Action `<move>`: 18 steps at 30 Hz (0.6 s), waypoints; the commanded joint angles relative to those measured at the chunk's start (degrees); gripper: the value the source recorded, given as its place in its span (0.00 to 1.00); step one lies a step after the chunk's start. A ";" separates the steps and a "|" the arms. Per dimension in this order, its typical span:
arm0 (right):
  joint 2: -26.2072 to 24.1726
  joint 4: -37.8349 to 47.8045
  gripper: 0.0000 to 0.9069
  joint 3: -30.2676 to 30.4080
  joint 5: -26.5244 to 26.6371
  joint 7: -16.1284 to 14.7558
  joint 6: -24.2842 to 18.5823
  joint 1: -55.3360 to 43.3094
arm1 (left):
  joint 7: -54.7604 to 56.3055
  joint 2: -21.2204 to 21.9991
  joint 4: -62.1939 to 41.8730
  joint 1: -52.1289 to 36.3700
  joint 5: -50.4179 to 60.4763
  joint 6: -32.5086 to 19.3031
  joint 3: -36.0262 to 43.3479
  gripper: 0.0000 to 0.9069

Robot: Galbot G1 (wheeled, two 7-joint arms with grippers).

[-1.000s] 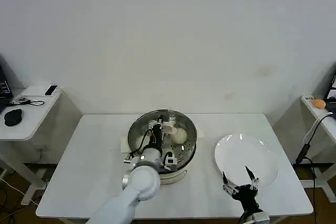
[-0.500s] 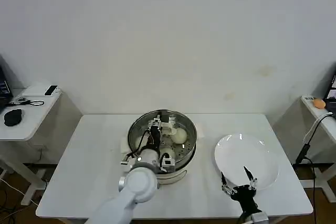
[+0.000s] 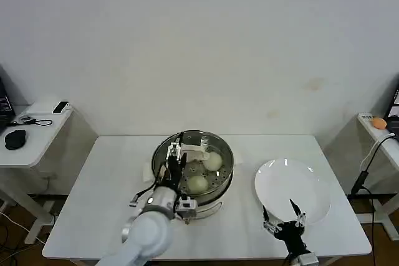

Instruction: Take steamed baozi put them in steamer then cover it.

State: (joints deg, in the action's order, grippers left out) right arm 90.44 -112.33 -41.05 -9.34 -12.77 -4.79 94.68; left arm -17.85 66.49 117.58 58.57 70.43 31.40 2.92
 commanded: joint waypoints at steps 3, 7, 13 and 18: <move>-0.05 0.30 1.00 0.63 0.36 0.04 -0.19 -0.07 | 8.38 -4.60 15.40 15.59 -16.25 -3.01 -11.80 1.00; -0.11 0.24 1.00 0.93 1.62 0.14 -0.03 0.16 | 21.57 -4.71 15.24 21.64 -42.12 -6.75 -19.96 1.00; -0.52 -1.41 1.00 1.85 3.54 0.55 0.33 0.90 | 35.82 -2.68 11.49 29.92 -85.75 -19.06 -37.76 1.00; -2.39 -3.20 1.00 2.24 3.95 0.62 0.38 2.96 | 38.03 0.12 4.68 34.35 -90.40 -29.80 -43.27 1.00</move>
State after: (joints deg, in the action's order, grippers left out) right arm 89.62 -113.30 -39.27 -7.08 -12.29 -4.63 95.74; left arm 3.63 63.75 127.37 78.98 30.32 20.30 -19.85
